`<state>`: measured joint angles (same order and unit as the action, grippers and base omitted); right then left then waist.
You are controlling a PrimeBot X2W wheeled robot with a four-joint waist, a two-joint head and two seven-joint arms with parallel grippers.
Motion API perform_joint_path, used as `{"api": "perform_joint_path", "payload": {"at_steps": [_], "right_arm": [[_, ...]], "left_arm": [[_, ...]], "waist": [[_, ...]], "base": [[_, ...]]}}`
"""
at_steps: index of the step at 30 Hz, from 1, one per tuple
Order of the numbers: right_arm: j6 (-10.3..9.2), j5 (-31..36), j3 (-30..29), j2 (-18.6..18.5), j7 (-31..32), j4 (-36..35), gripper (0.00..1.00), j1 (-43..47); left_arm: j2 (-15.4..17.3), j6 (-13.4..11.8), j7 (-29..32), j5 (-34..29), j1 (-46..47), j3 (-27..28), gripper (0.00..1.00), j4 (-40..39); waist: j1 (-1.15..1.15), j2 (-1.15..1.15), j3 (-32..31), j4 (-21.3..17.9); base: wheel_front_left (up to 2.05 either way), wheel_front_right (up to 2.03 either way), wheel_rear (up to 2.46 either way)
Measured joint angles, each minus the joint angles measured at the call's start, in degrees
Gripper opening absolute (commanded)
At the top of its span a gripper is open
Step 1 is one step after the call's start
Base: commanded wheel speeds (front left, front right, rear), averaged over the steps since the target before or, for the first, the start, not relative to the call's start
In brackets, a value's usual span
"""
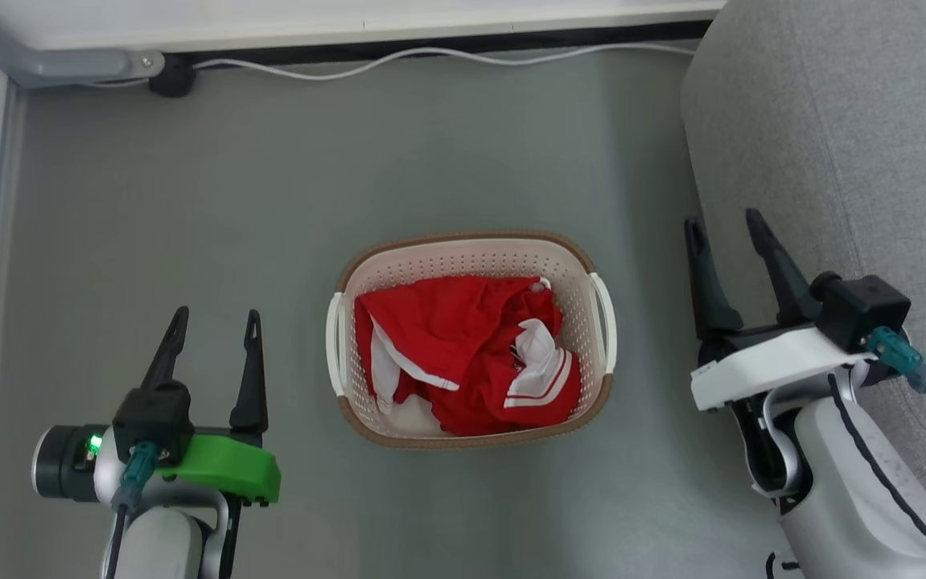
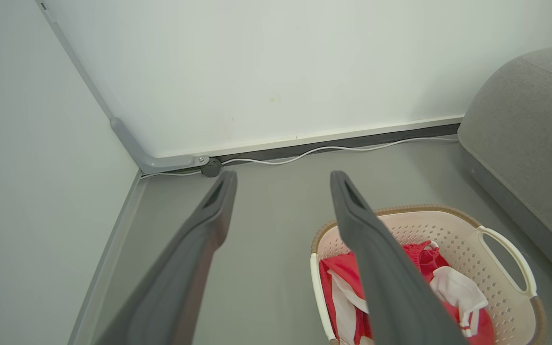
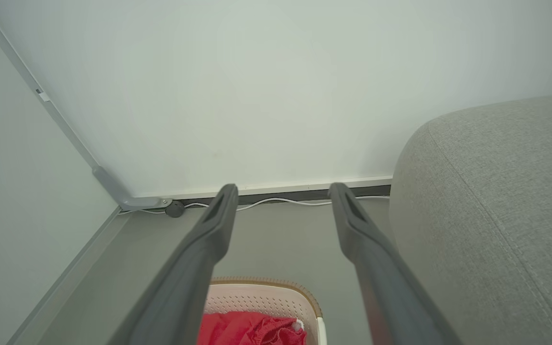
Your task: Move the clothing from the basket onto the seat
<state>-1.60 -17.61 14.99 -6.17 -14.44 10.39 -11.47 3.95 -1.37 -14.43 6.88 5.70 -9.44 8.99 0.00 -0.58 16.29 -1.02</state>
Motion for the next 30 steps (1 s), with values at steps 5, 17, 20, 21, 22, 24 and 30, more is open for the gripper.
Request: {"api": "perform_joint_path", "payload": {"at_steps": [5, 17, 20, 21, 22, 24, 30], "right_arm": [[-0.01, 0.00, -1.65, -0.02, 0.00, -1.05, 1.00, -2.82], [-0.02, 0.12, -4.75, -0.63, -0.14, -4.81, 1.00, -11.15], [0.07, 0.20, -5.32, -0.75, -0.14, -5.70, 1.00, -13.29], [0.08, 0.20, -5.52, -0.73, -0.14, -6.03, 1.00, -14.02], [0.08, 0.20, -5.73, -0.70, -0.15, -6.39, 1.00, -14.71], [0.08, 0.20, -6.22, -0.59, -0.15, -7.01, 1.00, -16.13], [0.08, 0.20, -7.84, -0.53, -0.15, -8.61, 1.00, -19.08]], "left_arm": [[-0.07, 0.43, -0.01, -0.01, 3.97, -0.44, 1.00, 3.08], [-0.24, 2.31, 0.27, -2.70, 13.52, -4.39, 1.00, 10.28], [-0.29, 2.74, 0.81, -4.17, 15.97, -5.64, 1.00, 11.96], [-0.29, 2.96, 0.86, -4.53, 16.75, -5.93, 1.00, 12.57], [-0.27, 2.96, 0.97, -4.94, 17.52, -6.28, 1.00, 13.05], [-0.27, 3.04, 1.33, -5.44, 19.08, -6.86, 1.00, 14.03], [-0.31, 4.45, 2.61, -8.42, 24.30, -9.71, 1.00, 17.03]], "waist": [[0.00, 0.00, 4.01, -0.48], [0.01, 0.00, 13.71, -2.26], [0.01, 0.00, 16.14, -2.86], [0.01, 0.00, 16.97, -3.07], [0.01, 0.00, 17.78, -3.26], [0.01, 0.00, 19.41, -3.66], [0.01, 0.00, 24.34, -4.69]], "base": [[0.00, 0.00, 0.00], [0.00, 0.00, 0.00], [0.00, 0.00, 0.00], [0.00, 0.00, 0.00], [0.00, 0.00, 0.00], [0.00, 0.00, 0.00], [0.00, 0.00, 0.00]]}}
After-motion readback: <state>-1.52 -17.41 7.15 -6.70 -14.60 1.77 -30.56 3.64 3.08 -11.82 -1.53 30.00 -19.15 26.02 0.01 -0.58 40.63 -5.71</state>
